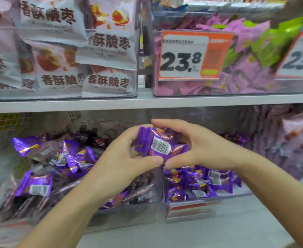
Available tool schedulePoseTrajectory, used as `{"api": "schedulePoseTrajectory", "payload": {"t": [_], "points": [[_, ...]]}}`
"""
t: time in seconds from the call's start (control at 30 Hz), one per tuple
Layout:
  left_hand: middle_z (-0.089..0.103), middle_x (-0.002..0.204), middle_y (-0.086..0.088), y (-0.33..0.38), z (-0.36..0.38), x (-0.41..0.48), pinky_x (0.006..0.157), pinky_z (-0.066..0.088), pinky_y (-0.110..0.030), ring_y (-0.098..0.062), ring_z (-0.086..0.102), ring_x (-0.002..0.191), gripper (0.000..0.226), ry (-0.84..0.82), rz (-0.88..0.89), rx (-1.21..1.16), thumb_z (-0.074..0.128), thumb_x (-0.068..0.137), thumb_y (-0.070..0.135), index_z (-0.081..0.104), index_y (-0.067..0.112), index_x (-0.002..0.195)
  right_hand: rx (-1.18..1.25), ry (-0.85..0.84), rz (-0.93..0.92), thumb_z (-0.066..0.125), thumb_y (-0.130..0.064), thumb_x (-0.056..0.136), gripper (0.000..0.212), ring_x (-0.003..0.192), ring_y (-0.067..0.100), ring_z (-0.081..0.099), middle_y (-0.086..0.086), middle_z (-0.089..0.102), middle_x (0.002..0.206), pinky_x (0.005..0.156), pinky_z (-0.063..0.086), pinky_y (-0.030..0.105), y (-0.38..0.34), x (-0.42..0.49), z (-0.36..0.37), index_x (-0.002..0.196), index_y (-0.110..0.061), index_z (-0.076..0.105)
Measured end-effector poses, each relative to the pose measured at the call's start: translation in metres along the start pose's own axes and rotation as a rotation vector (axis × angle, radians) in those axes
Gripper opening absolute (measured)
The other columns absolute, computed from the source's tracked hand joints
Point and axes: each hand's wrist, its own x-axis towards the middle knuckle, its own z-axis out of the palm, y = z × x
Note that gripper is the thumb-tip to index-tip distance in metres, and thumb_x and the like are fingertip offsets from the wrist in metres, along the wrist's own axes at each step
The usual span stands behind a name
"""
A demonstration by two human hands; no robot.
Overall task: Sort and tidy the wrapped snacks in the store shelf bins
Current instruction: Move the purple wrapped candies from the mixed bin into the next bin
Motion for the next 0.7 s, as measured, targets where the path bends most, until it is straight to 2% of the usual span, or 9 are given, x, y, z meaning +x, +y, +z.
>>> {"api": "schedulePoseTrajectory", "payload": {"t": [0.1, 0.17, 0.23, 0.33, 0.4, 0.5, 0.57, 0.7], "points": [[0.072, 0.097, 0.010, 0.007, 0.038, 0.020, 0.077, 0.056, -0.026, -0.009, 0.069, 0.087, 0.050, -0.044, 0.041, 0.202, 0.075, 0.062, 0.011, 0.059, 0.037, 0.102, 0.092, 0.048, 0.095, 0.083, -0.011, 0.058, 0.083, 0.110, 0.007, 0.060, -0.004, 0.056, 0.129, 0.093, 0.050, 0.029, 0.017, -0.028, -0.031, 0.131, -0.031, 0.048], [0.069, 0.099, 0.009, 0.008, 0.065, 0.037, 0.082, 0.056, -0.036, -0.008, 0.068, 0.085, 0.050, -0.057, 0.048, 0.338, 0.076, 0.061, 0.022, 0.055, 0.042, 0.102, 0.116, 0.103, 0.142, 0.082, 0.000, 0.063, 0.081, 0.107, 0.007, 0.062, -0.003, 0.056, 0.128, 0.090, 0.052, 0.026, 0.030, -0.048, -0.052, 0.130, -0.028, 0.048], [0.065, 0.102, 0.011, 0.007, 0.089, 0.056, 0.082, 0.054, -0.039, -0.006, 0.066, 0.086, 0.056, -0.098, 0.033, 0.454, 0.074, 0.058, 0.034, 0.050, 0.037, 0.109, 0.097, 0.140, 0.189, 0.078, 0.005, 0.066, 0.077, 0.106, 0.007, 0.062, -0.002, 0.056, 0.126, 0.089, 0.052, 0.026, 0.043, -0.064, -0.069, 0.130, -0.027, 0.049], [0.066, 0.092, 0.001, 0.001, 0.119, 0.078, 0.077, 0.053, -0.043, -0.015, 0.065, 0.081, 0.045, -0.219, 0.020, 0.551, 0.078, 0.061, 0.032, 0.059, 0.023, 0.101, 0.092, 0.121, 0.274, 0.080, 0.006, 0.060, 0.069, 0.093, 0.010, 0.064, 0.001, 0.063, 0.112, 0.082, 0.053, 0.026, 0.067, -0.079, -0.086, 0.117, -0.024, 0.056], [0.064, 0.095, -0.002, -0.007, 0.130, 0.085, 0.080, 0.051, -0.039, -0.016, 0.063, 0.084, 0.038, -0.293, -0.014, 0.624, 0.078, 0.068, 0.029, 0.063, 0.019, 0.102, 0.078, 0.035, 0.332, 0.077, 0.003, 0.054, 0.064, 0.084, 0.012, 0.062, 0.000, 0.064, 0.100, 0.074, 0.053, 0.030, 0.081, -0.086, -0.094, 0.108, -0.023, 0.058], [0.061, 0.114, 0.006, -0.022, 0.132, 0.085, 0.092, 0.045, -0.025, -0.007, 0.057, 0.098, 0.045, -0.370, -0.129, 0.674, 0.073, 0.077, 0.027, 0.058, 0.023, 0.119, 0.170, -0.116, 0.454, 0.071, 0.003, 0.051, 0.059, 0.078, 0.014, 0.060, 0.004, 0.064, 0.094, 0.067, 0.049, 0.029, 0.100, -0.090, -0.101, 0.105, -0.019, 0.058], [0.056, 0.123, 0.005, -0.034, 0.129, 0.084, 0.094, 0.042, -0.022, -0.007, 0.053, 0.104, 0.049, -0.327, -0.186, 0.716, 0.067, 0.082, 0.023, 0.051, 0.023, 0.129, 0.138, -0.209, 0.521, 0.069, 0.000, 0.051, 0.058, 0.077, 0.012, 0.057, 0.006, 0.063, 0.095, 0.066, 0.046, 0.025, 0.112, -0.090, -0.101, 0.105, -0.020, 0.059], [0.058, 0.120, 0.004, -0.049, 0.123, 0.079, 0.082, 0.037, -0.015, -0.010, 0.054, 0.107, 0.036, -0.183, -0.206, 0.795, 0.056, 0.089, 0.013, 0.055, 0.020, 0.124, -0.090, -0.397, 0.553, 0.073, -0.002, 0.064, 0.055, 0.067, 0.004, 0.050, -0.004, 0.056, 0.092, 0.064, 0.043, 0.023, 0.125, -0.087, -0.094, 0.105, -0.033, 0.056]]}}
